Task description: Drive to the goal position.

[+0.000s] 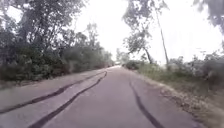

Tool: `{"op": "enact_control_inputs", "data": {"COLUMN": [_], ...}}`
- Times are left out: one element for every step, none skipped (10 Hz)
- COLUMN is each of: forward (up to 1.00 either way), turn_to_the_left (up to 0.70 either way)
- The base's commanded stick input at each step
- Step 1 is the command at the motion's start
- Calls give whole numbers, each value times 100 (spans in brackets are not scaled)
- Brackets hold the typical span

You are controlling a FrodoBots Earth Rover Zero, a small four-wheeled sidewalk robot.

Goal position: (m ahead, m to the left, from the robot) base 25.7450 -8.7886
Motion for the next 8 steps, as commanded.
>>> {"op": "enact_control_inputs", "data": {"forward": [85,85,85,85,85,85,85,85], "turn_to_the_left": [0,-1,-13,-25,-34,-34,-34,-34]}}
